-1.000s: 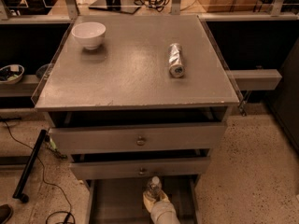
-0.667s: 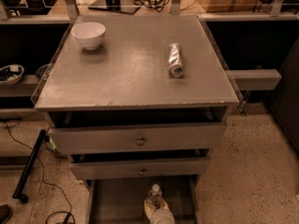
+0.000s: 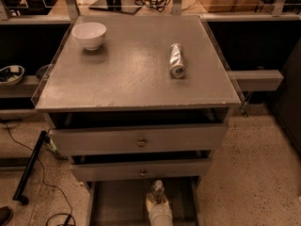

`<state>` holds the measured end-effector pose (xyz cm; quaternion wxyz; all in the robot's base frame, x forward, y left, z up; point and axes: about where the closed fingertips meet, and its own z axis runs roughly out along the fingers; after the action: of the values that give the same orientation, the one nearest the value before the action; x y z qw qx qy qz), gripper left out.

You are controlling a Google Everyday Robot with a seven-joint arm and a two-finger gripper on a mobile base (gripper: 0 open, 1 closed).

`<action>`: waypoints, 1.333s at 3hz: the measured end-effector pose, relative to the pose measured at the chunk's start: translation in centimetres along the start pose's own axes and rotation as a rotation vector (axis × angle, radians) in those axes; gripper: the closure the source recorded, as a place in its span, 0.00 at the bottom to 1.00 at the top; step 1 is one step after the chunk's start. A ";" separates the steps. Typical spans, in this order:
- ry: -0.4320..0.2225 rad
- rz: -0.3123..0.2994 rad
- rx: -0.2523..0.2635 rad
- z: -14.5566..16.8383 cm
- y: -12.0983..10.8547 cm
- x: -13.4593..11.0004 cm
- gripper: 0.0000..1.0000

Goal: Place water bottle into bottom drawer

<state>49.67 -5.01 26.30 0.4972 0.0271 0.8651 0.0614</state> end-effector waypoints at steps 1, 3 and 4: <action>-0.031 0.033 0.058 1.3 -0.8 -0.5 1.00; -0.038 0.023 0.068 1.3 -0.9 -0.4 1.00; -0.026 0.018 0.086 1.4 -1.5 0.5 1.00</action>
Offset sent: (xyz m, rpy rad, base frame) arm 0.0131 -0.0071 -0.0026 0.0002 -0.0211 -0.0665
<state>50.62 -6.38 25.02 0.5062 0.0568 0.8601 0.0283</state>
